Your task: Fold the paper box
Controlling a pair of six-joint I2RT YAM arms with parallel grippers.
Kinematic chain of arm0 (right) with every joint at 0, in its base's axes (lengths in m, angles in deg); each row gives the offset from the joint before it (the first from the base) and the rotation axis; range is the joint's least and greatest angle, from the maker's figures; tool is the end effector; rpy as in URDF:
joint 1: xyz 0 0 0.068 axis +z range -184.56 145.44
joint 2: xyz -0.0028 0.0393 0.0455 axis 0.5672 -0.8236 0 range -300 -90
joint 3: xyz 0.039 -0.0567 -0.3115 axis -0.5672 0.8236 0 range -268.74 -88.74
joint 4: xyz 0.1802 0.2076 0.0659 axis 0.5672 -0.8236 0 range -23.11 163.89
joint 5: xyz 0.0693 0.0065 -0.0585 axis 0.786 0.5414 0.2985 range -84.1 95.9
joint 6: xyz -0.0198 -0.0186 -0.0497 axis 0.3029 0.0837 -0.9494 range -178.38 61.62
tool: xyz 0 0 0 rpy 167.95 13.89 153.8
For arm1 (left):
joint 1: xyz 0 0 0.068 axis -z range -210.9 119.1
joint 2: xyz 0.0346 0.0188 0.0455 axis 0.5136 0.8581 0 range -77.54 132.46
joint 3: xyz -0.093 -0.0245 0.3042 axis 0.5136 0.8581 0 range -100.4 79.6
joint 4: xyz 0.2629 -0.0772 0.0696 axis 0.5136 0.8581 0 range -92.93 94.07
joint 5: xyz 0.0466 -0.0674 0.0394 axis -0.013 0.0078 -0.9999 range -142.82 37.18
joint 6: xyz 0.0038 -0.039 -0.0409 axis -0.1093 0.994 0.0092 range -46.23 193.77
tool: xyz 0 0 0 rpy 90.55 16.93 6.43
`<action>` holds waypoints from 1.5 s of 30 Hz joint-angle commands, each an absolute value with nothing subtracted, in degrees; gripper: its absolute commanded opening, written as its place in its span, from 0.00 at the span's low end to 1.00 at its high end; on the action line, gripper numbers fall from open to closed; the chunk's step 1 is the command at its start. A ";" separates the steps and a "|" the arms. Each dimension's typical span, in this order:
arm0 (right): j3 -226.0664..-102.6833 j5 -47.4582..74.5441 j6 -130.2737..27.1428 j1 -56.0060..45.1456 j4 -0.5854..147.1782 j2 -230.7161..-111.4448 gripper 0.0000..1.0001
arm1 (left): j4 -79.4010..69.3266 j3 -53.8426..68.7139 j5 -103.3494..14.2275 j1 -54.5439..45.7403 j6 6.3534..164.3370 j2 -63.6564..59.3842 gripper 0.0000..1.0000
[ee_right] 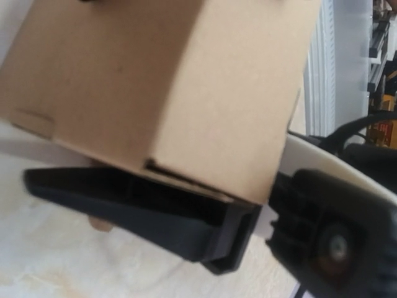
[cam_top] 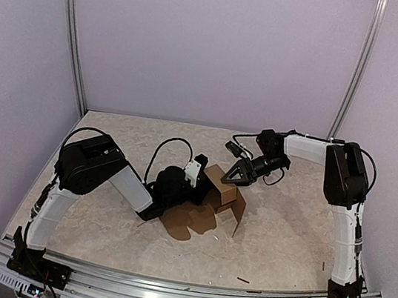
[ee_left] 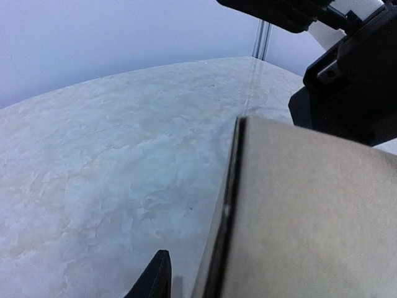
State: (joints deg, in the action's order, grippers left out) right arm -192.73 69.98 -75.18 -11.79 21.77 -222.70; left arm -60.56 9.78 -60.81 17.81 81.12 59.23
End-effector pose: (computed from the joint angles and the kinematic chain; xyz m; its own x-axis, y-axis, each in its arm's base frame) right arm 0.4559 0.2299 0.1764 -0.7844 -0.4663 -0.4091 -0.5515 0.2225 0.8039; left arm 0.3464 -0.3861 0.0858 -0.1896 0.0237 -0.9816 0.6345 0.7659 -0.1041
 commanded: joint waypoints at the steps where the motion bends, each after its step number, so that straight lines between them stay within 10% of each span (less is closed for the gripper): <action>1: -194.29 68.11 -76.86 -12.25 19.03 -222.33 0.69 | -64.57 15.87 -58.64 18.50 78.00 54.98 0.37; 25: -185.24 62.02 -92.55 -14.63 10.16 -204.86 0.79 | -32.61 29.53 -59.26 19.78 71.26 32.81 0.60; 34: -165.11 37.93 -81.46 -14.86 37.33 -180.67 0.81 | -24.02 30.24 -60.86 19.47 72.75 27.27 0.52; 45: -149.51 39.23 -75.61 -18.62 45.91 -167.45 1.00 | -29.02 23.62 -54.05 14.98 70.86 33.70 0.39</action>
State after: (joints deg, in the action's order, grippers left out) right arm -152.38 39.07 -79.07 -15.92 42.93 -167.86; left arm -27.40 25.87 -57.88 17.00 72.38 30.84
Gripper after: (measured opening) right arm 0.995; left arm 0.402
